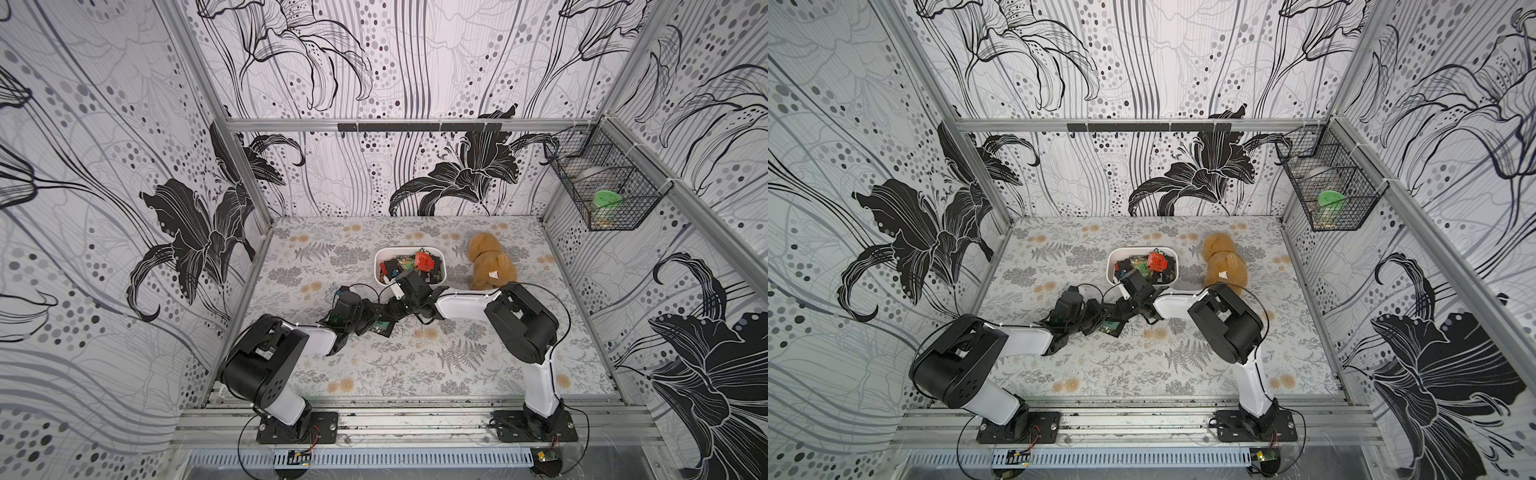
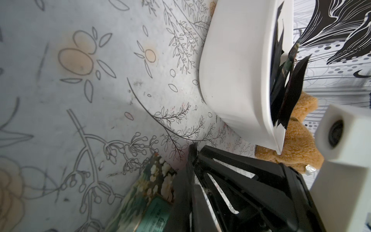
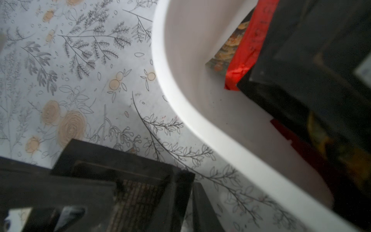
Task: Put the tea bags into the storage box
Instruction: Pick up the tea bag from the center of the board, then place the tea bag in the storage box.
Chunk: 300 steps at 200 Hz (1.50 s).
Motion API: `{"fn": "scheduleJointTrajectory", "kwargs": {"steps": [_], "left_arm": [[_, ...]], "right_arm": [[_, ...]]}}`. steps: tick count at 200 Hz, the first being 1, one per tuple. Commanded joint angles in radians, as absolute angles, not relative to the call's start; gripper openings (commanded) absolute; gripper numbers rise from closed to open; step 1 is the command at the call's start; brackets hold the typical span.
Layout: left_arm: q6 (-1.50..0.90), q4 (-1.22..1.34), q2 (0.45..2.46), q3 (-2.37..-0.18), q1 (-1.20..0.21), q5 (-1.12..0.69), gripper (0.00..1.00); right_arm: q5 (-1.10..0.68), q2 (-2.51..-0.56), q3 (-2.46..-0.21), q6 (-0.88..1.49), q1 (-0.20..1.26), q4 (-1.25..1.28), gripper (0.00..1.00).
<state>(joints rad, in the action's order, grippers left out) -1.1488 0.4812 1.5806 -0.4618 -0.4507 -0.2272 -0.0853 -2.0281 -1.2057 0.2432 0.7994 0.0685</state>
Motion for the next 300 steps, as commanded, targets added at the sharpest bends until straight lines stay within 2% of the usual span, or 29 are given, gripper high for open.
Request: {"fn": "scheduleJointTrajectory", "kwargs": {"steps": [1,14,52,79,102,129,193,260,300], "left_arm": [[-1.136,0.5,1.555,-0.445,-0.447,-0.236,0.03],[-1.12,0.462,1.525,-0.443,-0.448,-0.227,0.0],[-1.03,0.263,1.364,-0.472,-0.446,-0.18,0.0],[-0.926,0.033,1.222,-0.582,-0.448,-0.086,0.0],[-0.853,-0.095,1.198,-0.722,-0.451,-0.017,0.0],[-0.81,-0.115,1.301,-0.905,-0.467,-0.029,0.0],[-0.765,-0.075,1.768,-1.34,-0.54,-0.121,0.0],[-0.779,-0.042,1.978,-1.458,-0.538,-0.128,0.0],[-0.772,-0.051,1.996,-1.444,-0.506,-0.096,0.09]], "right_arm": [[-0.055,-1.957,-1.14,0.257,0.804,0.118,0.21],[-0.014,-1.916,-1.1,0.262,0.805,0.156,0.21],[0.195,-1.752,-0.929,0.296,0.805,0.298,0.23],[0.367,-1.675,-0.851,0.344,0.8,0.324,0.24],[0.438,-1.604,-0.803,0.388,0.779,0.341,0.25],[0.445,-1.547,-0.741,0.426,0.742,0.377,0.26],[0.416,-1.445,-0.663,0.443,0.667,0.419,0.32],[0.363,-1.417,-0.632,0.427,0.65,0.46,0.34],[0.319,-1.443,-0.652,0.411,0.652,0.459,0.34]]}}
